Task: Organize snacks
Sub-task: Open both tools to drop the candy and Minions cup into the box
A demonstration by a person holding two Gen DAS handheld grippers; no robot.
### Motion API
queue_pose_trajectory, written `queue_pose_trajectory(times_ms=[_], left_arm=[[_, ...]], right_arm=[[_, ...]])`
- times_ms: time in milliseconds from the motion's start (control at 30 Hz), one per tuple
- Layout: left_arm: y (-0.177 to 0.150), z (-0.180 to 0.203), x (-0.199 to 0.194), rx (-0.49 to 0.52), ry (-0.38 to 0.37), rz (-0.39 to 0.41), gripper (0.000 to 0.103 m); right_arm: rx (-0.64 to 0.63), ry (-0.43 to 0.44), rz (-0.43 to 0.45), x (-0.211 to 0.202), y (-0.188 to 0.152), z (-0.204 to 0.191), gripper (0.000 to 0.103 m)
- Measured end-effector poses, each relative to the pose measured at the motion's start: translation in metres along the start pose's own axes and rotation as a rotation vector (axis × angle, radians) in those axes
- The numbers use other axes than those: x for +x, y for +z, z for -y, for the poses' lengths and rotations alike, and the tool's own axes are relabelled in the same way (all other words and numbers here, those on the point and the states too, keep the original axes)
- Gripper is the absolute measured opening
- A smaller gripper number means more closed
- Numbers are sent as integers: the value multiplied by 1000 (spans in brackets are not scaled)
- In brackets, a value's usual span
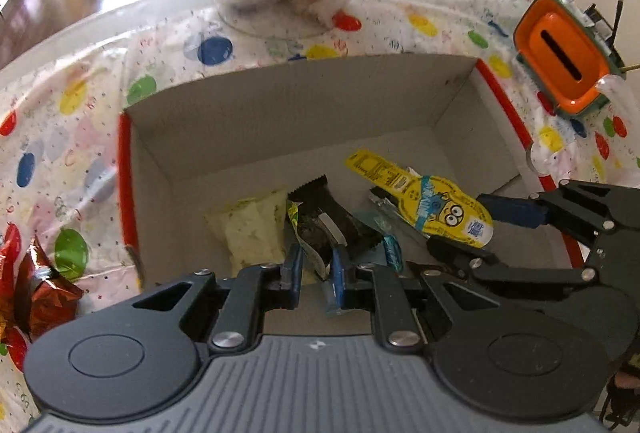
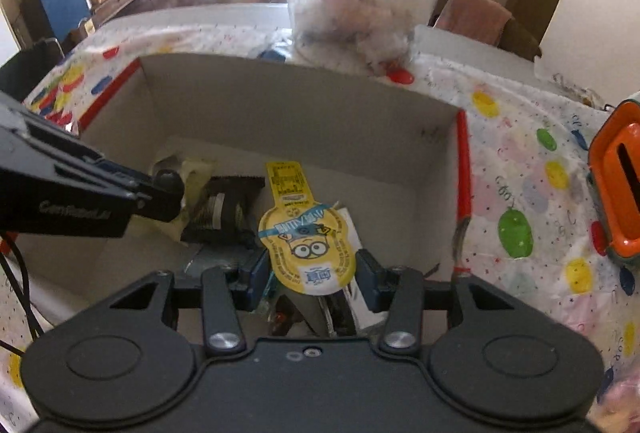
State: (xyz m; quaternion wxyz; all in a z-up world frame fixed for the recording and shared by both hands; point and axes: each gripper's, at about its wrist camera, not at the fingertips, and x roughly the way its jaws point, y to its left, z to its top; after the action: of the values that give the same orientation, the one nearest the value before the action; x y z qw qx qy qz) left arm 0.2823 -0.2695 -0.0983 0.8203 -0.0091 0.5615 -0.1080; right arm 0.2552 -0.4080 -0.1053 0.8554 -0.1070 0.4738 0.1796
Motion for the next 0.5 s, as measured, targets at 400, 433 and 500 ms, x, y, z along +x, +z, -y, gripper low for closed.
queue_pose_trajectory(times_ms=[400,433,500], left_arm=[[3,1,20,-11,-13,-112,16],[2,1,20,-14,-16,-110,16],[1,0,18,-21,-23,-104,15]], right_arm=[[-28,21,-30,6,-4,-5,44],[-31,23,-27,5,-5,-6,44],[-29,28,-22,2,-7,-7,45]])
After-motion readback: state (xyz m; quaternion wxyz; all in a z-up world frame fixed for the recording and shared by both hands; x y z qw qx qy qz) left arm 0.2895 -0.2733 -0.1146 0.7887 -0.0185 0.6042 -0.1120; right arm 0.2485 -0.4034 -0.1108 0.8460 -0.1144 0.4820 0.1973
